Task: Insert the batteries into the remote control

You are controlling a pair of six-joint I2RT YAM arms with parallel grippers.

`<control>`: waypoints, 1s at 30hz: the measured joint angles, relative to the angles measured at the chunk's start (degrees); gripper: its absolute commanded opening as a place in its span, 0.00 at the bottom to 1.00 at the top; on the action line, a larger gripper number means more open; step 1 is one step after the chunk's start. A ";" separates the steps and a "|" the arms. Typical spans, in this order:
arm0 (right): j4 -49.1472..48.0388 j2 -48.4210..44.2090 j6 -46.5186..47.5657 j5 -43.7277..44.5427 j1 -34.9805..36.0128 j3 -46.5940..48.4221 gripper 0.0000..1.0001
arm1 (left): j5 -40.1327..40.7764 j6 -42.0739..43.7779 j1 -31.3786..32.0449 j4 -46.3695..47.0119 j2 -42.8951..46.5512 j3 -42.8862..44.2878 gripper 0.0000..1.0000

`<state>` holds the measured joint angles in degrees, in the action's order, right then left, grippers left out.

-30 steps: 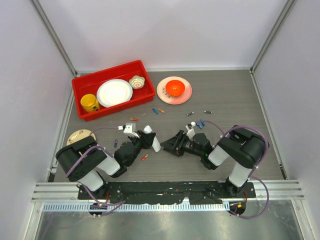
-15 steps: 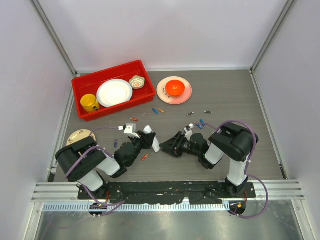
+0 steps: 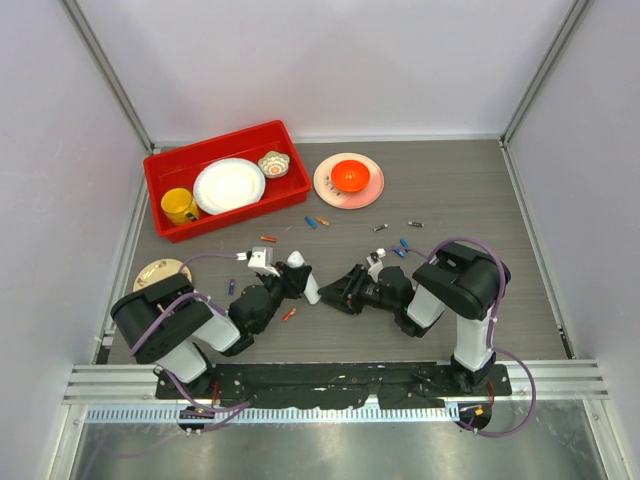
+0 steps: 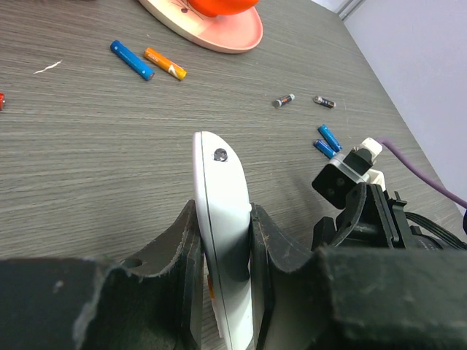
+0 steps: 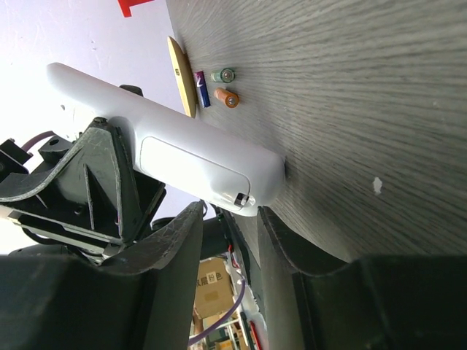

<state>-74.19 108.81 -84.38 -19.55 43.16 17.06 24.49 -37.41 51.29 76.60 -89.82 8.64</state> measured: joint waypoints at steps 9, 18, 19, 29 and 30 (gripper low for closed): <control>-0.26 1.09 -0.35 0.37 0.33 0.52 0.36 | 0.24 -0.02 0.22 0.04 0.00 0.00 0.00; -0.66 2.21 -1.36 1.03 0.61 0.74 0.31 | 0.57 -0.02 0.42 0.09 0.00 -0.04 0.00; -0.74 2.25 -1.38 1.07 0.61 0.74 0.31 | 0.59 -0.02 0.42 0.11 0.00 -0.07 0.00; -0.79 2.25 -1.53 1.46 0.63 0.79 0.30 | 0.61 -0.04 0.42 0.37 0.00 -0.24 0.00; -0.76 2.25 -1.53 1.49 0.63 0.83 0.27 | 0.66 -0.04 0.42 0.37 0.00 -0.24 0.00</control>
<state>-74.96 111.07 -85.91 -18.06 43.79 17.89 25.15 -37.45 51.70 76.97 -89.82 8.40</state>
